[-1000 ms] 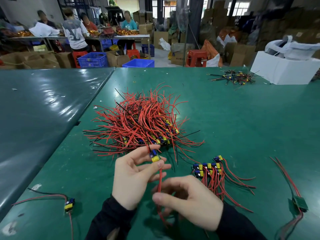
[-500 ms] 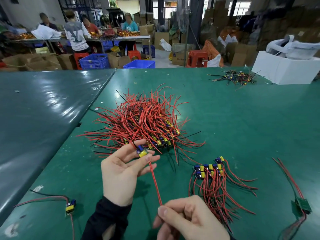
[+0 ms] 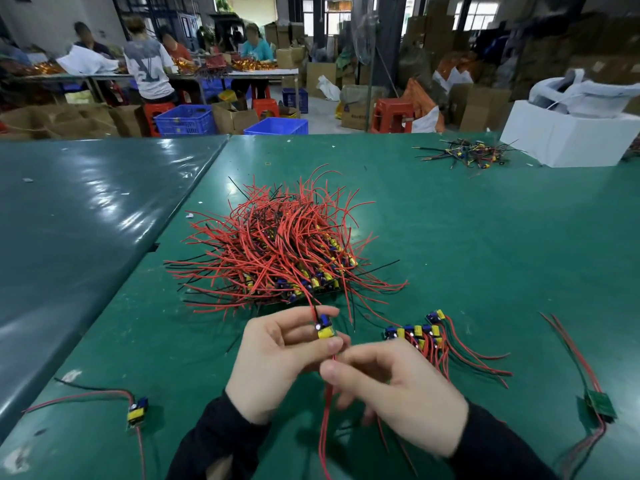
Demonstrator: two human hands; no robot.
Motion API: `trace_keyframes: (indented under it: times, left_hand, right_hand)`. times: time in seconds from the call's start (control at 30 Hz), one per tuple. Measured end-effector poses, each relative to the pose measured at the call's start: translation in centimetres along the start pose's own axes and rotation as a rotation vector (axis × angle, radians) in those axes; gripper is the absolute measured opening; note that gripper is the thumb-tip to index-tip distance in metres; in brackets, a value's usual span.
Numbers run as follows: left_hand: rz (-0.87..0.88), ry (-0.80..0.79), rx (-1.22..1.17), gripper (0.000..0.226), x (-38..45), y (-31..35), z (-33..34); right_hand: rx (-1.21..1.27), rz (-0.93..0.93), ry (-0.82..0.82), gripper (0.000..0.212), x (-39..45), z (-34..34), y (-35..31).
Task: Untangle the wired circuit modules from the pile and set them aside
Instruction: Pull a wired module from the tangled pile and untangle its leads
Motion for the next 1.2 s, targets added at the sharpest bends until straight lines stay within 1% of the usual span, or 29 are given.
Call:
trace_keyframes:
  times: [0.03, 0.13, 0.17, 0.23, 0.3, 0.37, 0.53, 0.6, 0.7, 0.77, 0.8, 0.87, 0.93, 1.07, 1.13, 1.2]
  left_hand:
    - [0.006, -0.013, 0.022, 0.041, 0.0, 0.0, 0.1]
    - [-0.002, -0.036, 0.052, 0.040, 0.3, 0.0, -0.5]
    - [-0.020, -0.052, 0.027, 0.036, 0.4, -0.1, -0.6]
    - [-0.054, -0.081, -0.026, 0.036, 0.3, -0.2, -0.6]
    - [-0.047, -0.054, -0.047, 0.030, 0.3, -0.2, -0.5]
    - [0.005, 0.013, -0.005, 0.021, 0.2, 0.0, -0.6]
    - [0.038, 0.121, 0.109, 0.026, 0.1, 0.0, -0.8]
    - [0.042, 0.136, 0.136, 0.026, 0.0, -0.1, -0.8]
    - [0.038, 0.130, 0.197, 0.018, 0.1, -0.5, -0.8]
    - [0.055, 0.132, 0.282, 0.019, 0.2, -0.5, -1.0]
    - [0.061, 0.125, 0.285, 0.021, 0.2, -0.5, -1.0]
    - [0.061, 0.099, 0.205, 0.025, 0.2, -0.4, -0.8]
    - [0.067, 0.093, 0.108, 0.029, 0.2, -0.3, -0.5]
    - [0.030, 0.099, -0.117, 0.022, 0.3, -0.5, -0.4]
    - [0.022, 0.144, -0.217, 0.022, 0.5, -0.4, -0.9]
    - [0.044, 0.224, -0.243, 0.016, 0.6, -0.3, -1.9]
  right_hand:
    - [0.074, 0.008, 0.018, 0.039, 0.4, 0.0, 0.0]
    - [0.280, 0.040, -0.011, 0.024, 1.1, 1.2, 0.6]
    - [0.321, 0.045, -0.009, 0.022, 1.1, 1.5, 0.7]
    - [0.366, 0.059, 0.007, 0.023, 1.2, 1.8, 1.1]
    - [0.367, 0.062, -0.001, 0.024, 1.2, 1.9, 1.4]
    - [0.362, 0.062, -0.023, 0.024, 1.1, 2.0, 1.5]
    - [0.292, 0.043, -0.058, 0.025, 0.7, 2.0, 1.6]
    - [0.241, 0.021, -0.066, 0.025, 0.6, 2.0, 1.5]
    - [0.184, -0.004, -0.081, 0.023, 0.4, 1.9, 1.3]
    - [0.131, -0.013, -0.087, 0.022, 0.3, 1.9, 1.3]
    - [0.102, -0.019, -0.087, 0.022, 0.3, 1.9, 1.3]
    - [0.081, -0.028, -0.097, 0.021, 0.2, 1.9, 1.2]
    - [0.116, -0.026, -0.115, 0.021, 0.2, 2.0, 1.1]
    - [0.180, -0.020, -0.135, 0.024, 0.2, 1.8, 1.1]
    - [0.177, -0.019, -0.169, 0.023, 0.2, 2.0, 1.1]
    - [0.160, -0.028, -0.188, 0.023, 0.2, 2.4, 1.1]
Point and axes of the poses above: each hand's wrist, its own x-axis towards the middle knuckle, its own z-axis out of the palm, y = z × x, the point moved 7 cm from there along x, towards the middle knuckle, and after that the axes turned 6 degrees about x, right-handed, at the moved point
